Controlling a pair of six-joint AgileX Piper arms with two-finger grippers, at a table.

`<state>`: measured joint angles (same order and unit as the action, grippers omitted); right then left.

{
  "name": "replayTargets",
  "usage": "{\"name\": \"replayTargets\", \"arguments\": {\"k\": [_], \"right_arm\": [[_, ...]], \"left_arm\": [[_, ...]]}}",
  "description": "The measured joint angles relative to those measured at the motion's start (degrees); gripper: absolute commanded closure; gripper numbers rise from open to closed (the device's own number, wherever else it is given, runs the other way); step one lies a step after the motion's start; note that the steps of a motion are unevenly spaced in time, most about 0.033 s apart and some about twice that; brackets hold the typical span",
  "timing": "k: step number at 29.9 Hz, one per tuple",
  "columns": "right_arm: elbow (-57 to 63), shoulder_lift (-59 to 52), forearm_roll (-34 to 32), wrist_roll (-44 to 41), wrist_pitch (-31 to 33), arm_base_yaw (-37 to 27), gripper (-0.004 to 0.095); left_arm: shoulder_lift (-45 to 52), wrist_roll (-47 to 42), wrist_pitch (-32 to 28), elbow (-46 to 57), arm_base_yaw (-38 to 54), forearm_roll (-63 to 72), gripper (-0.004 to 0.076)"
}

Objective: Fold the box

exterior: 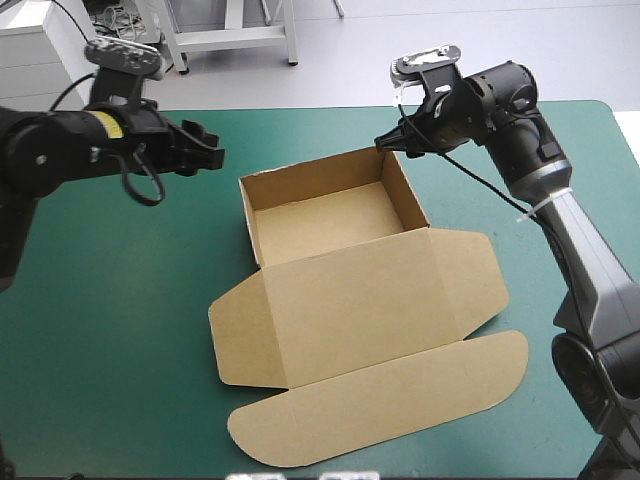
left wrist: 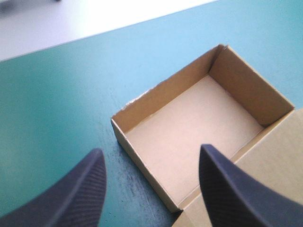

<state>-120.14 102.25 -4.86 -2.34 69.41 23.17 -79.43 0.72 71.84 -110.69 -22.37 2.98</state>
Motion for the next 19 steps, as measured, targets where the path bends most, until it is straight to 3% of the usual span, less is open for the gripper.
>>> {"name": "replayTargets", "arguments": {"k": [7, 14, 19], "right_arm": [[-0.11, -2.49, 0.05, 0.07, 0.17, 0.00, 0.0460], [1.32, -1.29, -2.90, 1.69, 0.29, 0.00, 0.0460], [3.07, 3.77, -4.26, 2.34, 0.23, 0.00, 0.0461]], "left_arm": [[13.75, 7.15, 0.05, 6.00, 0.00, 3.11, 0.0458], [29.59, 10.57, 0.05, 29.35, 0.00, 4.32, 0.0730], [40.95, 11.09, -0.50, 48.39, 0.00, 4.40, 0.0731]]}}
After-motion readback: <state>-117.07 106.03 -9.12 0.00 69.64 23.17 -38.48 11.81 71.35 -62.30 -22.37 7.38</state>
